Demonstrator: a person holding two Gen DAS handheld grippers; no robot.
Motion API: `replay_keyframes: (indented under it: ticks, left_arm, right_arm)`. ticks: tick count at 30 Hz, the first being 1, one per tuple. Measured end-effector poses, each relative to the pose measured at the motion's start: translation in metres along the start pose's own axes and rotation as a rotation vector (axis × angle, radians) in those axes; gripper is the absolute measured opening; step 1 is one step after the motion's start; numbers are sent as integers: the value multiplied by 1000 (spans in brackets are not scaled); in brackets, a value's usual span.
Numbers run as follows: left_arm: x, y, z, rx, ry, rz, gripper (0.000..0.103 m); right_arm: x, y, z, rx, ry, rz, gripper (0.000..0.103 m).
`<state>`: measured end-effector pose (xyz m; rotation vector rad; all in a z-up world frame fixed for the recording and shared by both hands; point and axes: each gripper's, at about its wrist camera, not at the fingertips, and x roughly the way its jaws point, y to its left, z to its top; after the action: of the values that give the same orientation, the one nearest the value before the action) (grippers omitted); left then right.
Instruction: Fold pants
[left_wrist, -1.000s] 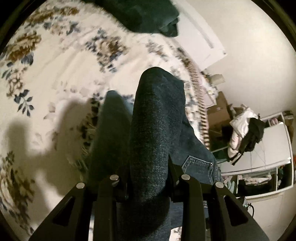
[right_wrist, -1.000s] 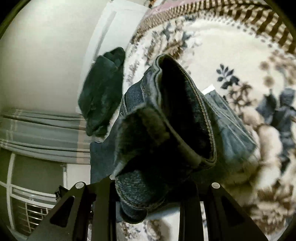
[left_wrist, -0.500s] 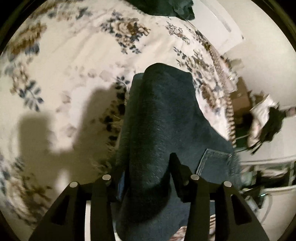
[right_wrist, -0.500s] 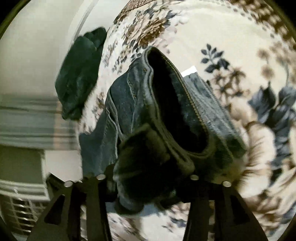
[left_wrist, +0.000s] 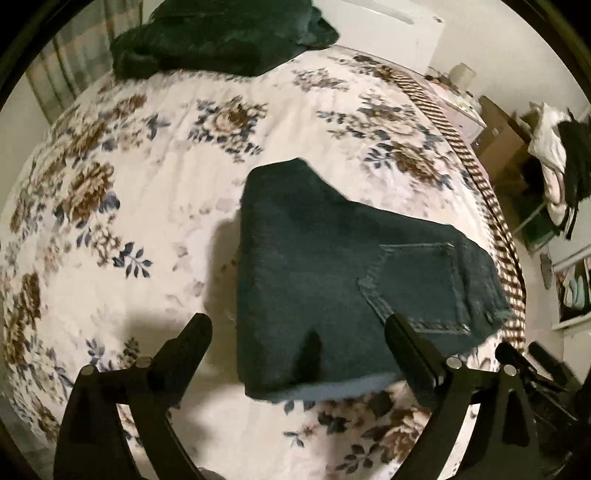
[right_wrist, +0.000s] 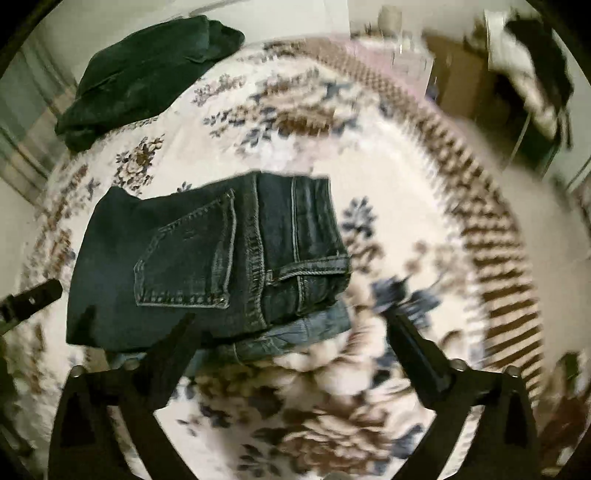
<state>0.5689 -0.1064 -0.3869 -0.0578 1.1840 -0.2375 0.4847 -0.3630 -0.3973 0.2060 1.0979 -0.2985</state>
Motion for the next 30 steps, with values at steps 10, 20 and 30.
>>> replay_keyframes:
  ticks: [10, 20, 30]
  left_arm:
    - [-112, -44, -29, 62, -126, 64, 95]
    - [-260, -78, -95, 65, -270, 59, 95]
    - [-370, -98, -170, 51, -371, 84, 95]
  right_arm:
    - [-137, -2, -23, 14, -123, 1, 103]
    - [-320, -19, -65, -55, -278, 13, 103]
    - [-482, -39, -134, -109, -423, 53, 103]
